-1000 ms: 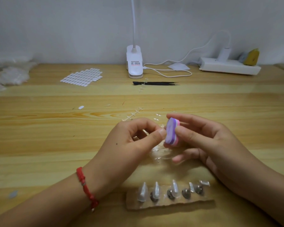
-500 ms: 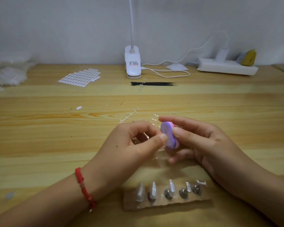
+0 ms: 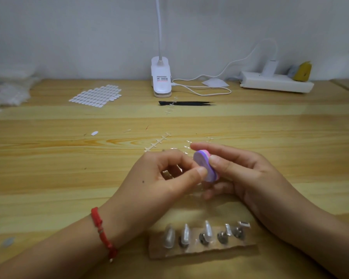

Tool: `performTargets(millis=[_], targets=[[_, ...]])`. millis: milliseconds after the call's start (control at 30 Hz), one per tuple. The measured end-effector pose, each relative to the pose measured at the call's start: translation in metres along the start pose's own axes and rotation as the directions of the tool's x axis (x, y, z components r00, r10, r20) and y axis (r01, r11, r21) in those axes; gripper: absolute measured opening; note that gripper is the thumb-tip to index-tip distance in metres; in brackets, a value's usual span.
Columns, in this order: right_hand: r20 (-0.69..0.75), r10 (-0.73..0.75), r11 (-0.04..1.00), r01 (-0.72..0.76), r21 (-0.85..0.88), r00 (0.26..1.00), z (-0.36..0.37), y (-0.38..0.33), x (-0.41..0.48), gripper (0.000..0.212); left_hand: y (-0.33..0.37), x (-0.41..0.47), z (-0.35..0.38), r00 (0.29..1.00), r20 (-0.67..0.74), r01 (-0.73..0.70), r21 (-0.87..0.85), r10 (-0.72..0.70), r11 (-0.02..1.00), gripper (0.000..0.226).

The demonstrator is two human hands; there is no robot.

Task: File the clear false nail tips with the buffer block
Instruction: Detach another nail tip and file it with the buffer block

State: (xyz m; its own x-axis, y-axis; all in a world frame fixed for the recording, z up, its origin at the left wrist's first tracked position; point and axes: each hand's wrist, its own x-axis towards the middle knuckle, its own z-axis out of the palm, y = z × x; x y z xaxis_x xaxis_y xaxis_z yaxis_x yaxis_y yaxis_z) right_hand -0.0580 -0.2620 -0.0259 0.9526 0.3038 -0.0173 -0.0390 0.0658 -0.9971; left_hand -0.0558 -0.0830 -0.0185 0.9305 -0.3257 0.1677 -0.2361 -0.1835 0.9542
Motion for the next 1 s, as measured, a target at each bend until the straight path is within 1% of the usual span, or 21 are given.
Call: performTargets(millis=[67, 133, 200, 267, 333, 400, 467, 533, 633, 700, 767, 800, 867, 900, 1000], targets=[[-0.013, 0.009, 1.000, -0.008, 0.026, 1.000, -0.0013, -0.0004, -0.0004, 0.029, 0.0013, 0.0000, 0.0001, 0.999, -0.029, -0.019, -0.007, 0.018, 1.000, 0.020], [0.009, 0.019, 1.000, -0.019, -0.006, 1.000, -0.0021, -0.0006, -0.0019, 0.029, 0.0014, 0.0011, -0.0013, 0.997, -0.081, -0.018, -0.016, 0.017, 1.000, 0.022], [0.005, 0.011, 0.999, -0.011, -0.032, 1.000, -0.0011, 0.0001, -0.0012, 0.028, 0.0016, 0.0007, -0.0007, 0.998, -0.066, -0.018, 0.000, 0.018, 1.000, 0.022], [-0.029, 0.013, 1.000, -0.013, 0.012, 0.999, -0.0010, -0.0001, 0.0001, 0.029, 0.0019, -0.0002, 0.0010, 0.999, -0.033, -0.012, -0.007, 0.012, 1.000, 0.018], [-0.012, 0.036, 0.998, -0.035, 0.046, 0.999, -0.0010, -0.0016, -0.0005, 0.028, 0.0015, 0.0003, 0.0001, 0.998, -0.057, -0.004, -0.014, 0.003, 1.000, 0.019], [0.007, 0.038, 0.999, -0.038, 0.035, 0.999, 0.0003, -0.0028, -0.0013, 0.026, 0.0019, 0.0012, -0.0008, 0.996, -0.087, -0.002, -0.022, 0.000, 1.000, 0.023], [-0.048, 0.016, 0.998, -0.013, 0.068, 0.999, 0.0012, -0.0023, -0.0002, 0.022, 0.0040, 0.0016, 0.0002, 0.997, -0.076, -0.008, -0.014, 0.007, 1.000, 0.020], [-0.083, 0.012, 0.991, -0.001, 0.130, 0.996, 0.0012, -0.0031, -0.0004, 0.023, 0.0041, 0.0017, 0.0005, 0.995, -0.098, -0.013, -0.023, 0.010, 1.000, 0.022], [-0.031, 0.011, 0.995, -0.007, 0.104, 0.999, 0.0027, -0.0041, -0.0027, 0.022, 0.0022, 0.0026, -0.0021, 0.988, -0.154, 0.003, -0.065, -0.013, 0.998, 0.024], [-0.072, -0.012, 0.992, 0.021, 0.126, 0.997, 0.0026, -0.0030, -0.0016, 0.022, 0.0022, 0.0027, -0.0013, 0.990, -0.137, 0.016, -0.069, -0.025, 0.997, 0.026], [-0.120, -0.005, 0.981, 0.028, 0.194, 0.993, 0.0010, -0.0030, -0.0007, 0.023, 0.0020, 0.0029, -0.0003, 0.992, -0.126, 0.016, -0.060, -0.024, 0.998, 0.026], [-0.110, 0.003, 0.980, 0.019, 0.198, 0.994, 0.0012, -0.0036, -0.0010, 0.022, 0.0018, 0.0033, -0.0003, 0.990, -0.140, 0.017, -0.071, -0.027, 0.997, 0.025], [-0.061, 0.001, 0.990, 0.008, 0.141, 0.998, 0.0029, -0.0047, -0.0026, 0.023, 0.0018, 0.0037, -0.0016, 0.985, -0.166, 0.028, -0.104, -0.045, 0.994, 0.024], [-0.062, -0.009, 0.991, 0.017, 0.129, 0.998, 0.0030, -0.0041, -0.0026, 0.024, 0.0022, 0.0038, -0.0017, 0.986, -0.158, 0.033, -0.106, -0.049, 0.994, 0.023], [-0.140, -0.007, 0.976, 0.037, 0.212, 0.990, 0.0007, -0.0035, -0.0016, 0.026, 0.0028, 0.0030, -0.0003, 0.992, -0.119, 0.033, -0.065, -0.040, 0.997, 0.024]])
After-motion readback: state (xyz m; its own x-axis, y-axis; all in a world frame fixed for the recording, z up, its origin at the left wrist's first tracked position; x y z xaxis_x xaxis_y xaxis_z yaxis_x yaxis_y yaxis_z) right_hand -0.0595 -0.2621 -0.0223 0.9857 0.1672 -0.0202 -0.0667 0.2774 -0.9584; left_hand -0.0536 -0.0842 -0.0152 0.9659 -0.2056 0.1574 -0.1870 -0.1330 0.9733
